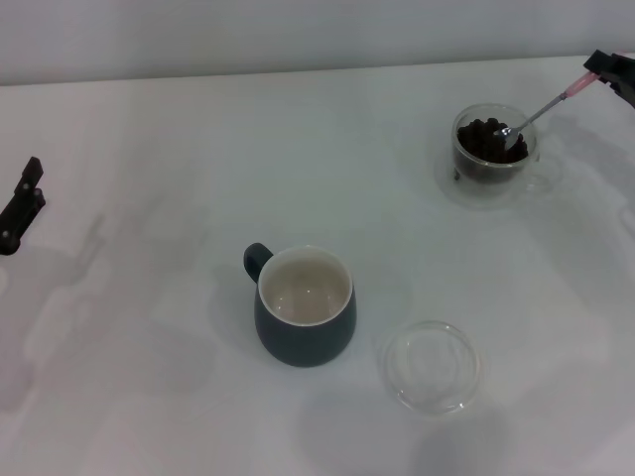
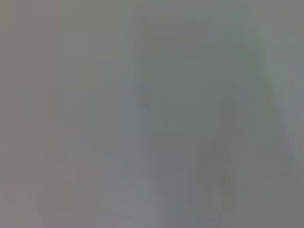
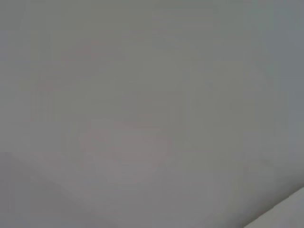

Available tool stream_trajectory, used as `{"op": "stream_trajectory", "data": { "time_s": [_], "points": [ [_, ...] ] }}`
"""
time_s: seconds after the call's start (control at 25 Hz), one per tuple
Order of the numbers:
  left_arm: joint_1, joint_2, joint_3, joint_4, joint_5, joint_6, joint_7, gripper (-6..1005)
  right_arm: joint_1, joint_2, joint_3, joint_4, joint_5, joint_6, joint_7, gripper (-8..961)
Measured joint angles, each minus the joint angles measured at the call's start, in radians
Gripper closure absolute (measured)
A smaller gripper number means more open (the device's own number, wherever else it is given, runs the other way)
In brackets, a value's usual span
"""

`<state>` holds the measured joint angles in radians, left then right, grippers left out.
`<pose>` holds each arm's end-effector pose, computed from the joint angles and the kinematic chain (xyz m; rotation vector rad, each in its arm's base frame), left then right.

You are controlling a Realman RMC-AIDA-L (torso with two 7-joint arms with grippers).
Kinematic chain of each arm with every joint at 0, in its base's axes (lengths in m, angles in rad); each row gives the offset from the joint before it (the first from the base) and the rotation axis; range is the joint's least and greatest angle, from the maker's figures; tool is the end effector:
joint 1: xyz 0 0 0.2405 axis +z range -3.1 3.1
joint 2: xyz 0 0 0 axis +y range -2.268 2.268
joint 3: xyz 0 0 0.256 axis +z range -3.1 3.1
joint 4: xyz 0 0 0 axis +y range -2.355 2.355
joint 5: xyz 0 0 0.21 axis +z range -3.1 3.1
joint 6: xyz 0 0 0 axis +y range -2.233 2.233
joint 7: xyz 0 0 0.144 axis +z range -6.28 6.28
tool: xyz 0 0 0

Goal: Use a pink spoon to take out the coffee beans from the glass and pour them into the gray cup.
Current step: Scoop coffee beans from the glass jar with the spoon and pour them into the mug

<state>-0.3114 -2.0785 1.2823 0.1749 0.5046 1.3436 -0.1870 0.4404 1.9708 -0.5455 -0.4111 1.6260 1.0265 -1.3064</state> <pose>-0.3313 0.2912 -0.0059 -1.8207 -0.2385 -0.6790 0.3707 0.3597 0.0759 -1.5254 1.5070 1.0715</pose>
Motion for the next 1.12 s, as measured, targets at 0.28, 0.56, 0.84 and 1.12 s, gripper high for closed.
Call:
{"op": "stream_trajectory", "data": {
  "time_s": [0.28, 0.56, 0.84, 1.12],
  "points": [
    [-0.002, 0.002, -0.001, 0.0, 0.0, 0.0, 0.001, 247, -0.006, -0.001, 0.0, 0.005, 0.009, -0.003, 0.055, 791],
    [-0.003, 0.001, -0.002, 0.0, -0.022, -0.012, 0.002, 247, -0.01, -0.001, 0.003, 0.047, 0.063, -0.003, 0.06, 789],
    [-0.003, 0.0, -0.001, 0.0, -0.023, -0.012, 0.003, 246, -0.011, -0.002, 0.004, 0.049, 0.075, 0.034, 0.081, 788],
    [-0.001, -0.002, -0.002, 0.0, -0.026, -0.012, 0.003, 247, -0.011, 0.003, -0.001, 0.048, 0.078, 0.084, 0.084, 787]
  ]
}}
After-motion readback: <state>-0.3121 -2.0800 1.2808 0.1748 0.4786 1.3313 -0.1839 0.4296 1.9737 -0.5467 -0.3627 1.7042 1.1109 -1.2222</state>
